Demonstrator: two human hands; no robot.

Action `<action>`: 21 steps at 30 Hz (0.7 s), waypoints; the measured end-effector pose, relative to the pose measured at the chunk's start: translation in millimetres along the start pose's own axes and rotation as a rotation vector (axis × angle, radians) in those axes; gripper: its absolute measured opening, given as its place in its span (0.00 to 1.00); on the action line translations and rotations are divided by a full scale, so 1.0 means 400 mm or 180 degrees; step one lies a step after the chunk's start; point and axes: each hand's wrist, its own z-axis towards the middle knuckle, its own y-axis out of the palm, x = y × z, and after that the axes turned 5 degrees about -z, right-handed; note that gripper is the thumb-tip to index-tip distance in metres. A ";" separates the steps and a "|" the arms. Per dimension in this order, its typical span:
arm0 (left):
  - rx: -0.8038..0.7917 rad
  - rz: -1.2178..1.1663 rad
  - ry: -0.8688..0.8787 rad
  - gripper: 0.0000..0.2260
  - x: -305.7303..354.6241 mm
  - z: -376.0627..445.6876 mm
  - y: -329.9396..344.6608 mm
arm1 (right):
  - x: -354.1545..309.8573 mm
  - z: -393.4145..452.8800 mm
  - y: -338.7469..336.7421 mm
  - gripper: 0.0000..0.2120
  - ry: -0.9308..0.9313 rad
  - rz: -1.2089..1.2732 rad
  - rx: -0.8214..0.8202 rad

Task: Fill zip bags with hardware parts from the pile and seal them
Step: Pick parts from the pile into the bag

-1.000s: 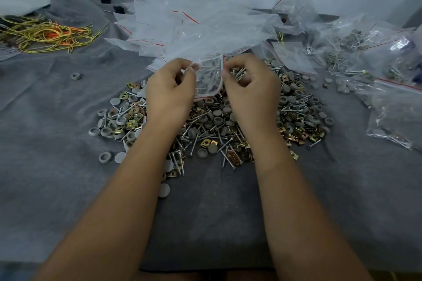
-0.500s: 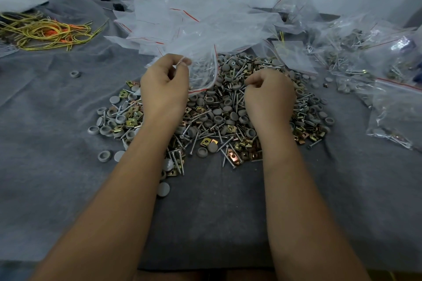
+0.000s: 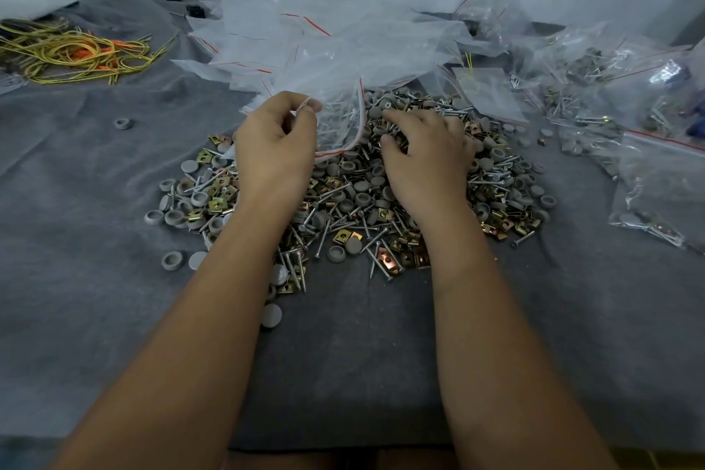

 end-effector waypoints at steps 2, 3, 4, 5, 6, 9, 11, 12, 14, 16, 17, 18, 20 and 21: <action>-0.0010 0.0012 -0.0005 0.09 0.000 0.000 0.000 | 0.001 0.000 0.002 0.18 0.0008 -0.0065 -0.0063; -0.0014 0.0011 -0.0006 0.09 0.000 0.000 0.000 | 0.001 0.000 0.003 0.19 0.0010 -0.0101 -0.0091; -0.0016 0.0012 -0.0003 0.09 0.000 0.000 0.000 | 0.001 0.000 0.003 0.19 -0.0003 -0.0146 -0.0123; -0.0017 0.0017 0.0002 0.09 0.000 0.000 0.001 | 0.002 0.000 0.002 0.19 -0.0023 -0.0190 -0.0160; -0.0018 0.0028 0.0008 0.09 0.000 0.000 0.001 | 0.002 0.000 0.002 0.20 -0.0039 -0.0214 -0.0196; -0.0026 0.0064 0.0021 0.09 -0.003 0.001 0.000 | -0.001 0.001 -0.001 0.19 -0.0009 -0.0045 -0.0167; -0.0043 0.0068 0.0027 0.09 -0.004 0.002 0.000 | -0.006 0.002 -0.003 0.17 0.0046 0.0220 -0.0016; -0.0047 0.0063 0.0025 0.09 -0.004 0.002 0.000 | -0.008 0.003 -0.004 0.15 0.0063 0.0353 0.0091; -0.0047 0.0054 0.0022 0.09 -0.004 0.001 0.001 | -0.011 0.002 -0.008 0.12 0.0061 0.0579 0.0324; -0.0055 0.0041 0.0013 0.09 -0.004 0.001 0.001 | -0.013 0.001 -0.012 0.10 0.0091 0.0839 0.0530; -0.0063 0.0032 0.0007 0.09 -0.003 0.001 0.001 | -0.014 0.000 -0.014 0.09 0.0146 0.0982 0.0612; -0.0070 0.0026 0.0000 0.09 -0.003 0.002 0.001 | -0.016 0.000 -0.015 0.08 0.0225 0.1114 0.0672; -0.0090 0.0034 -0.0019 0.09 -0.004 0.002 0.002 | -0.019 -0.001 -0.018 0.07 0.0375 0.1374 0.0723; -0.0103 0.0044 -0.0029 0.09 -0.004 0.001 0.003 | -0.020 -0.002 -0.018 0.07 0.0426 0.1528 0.0745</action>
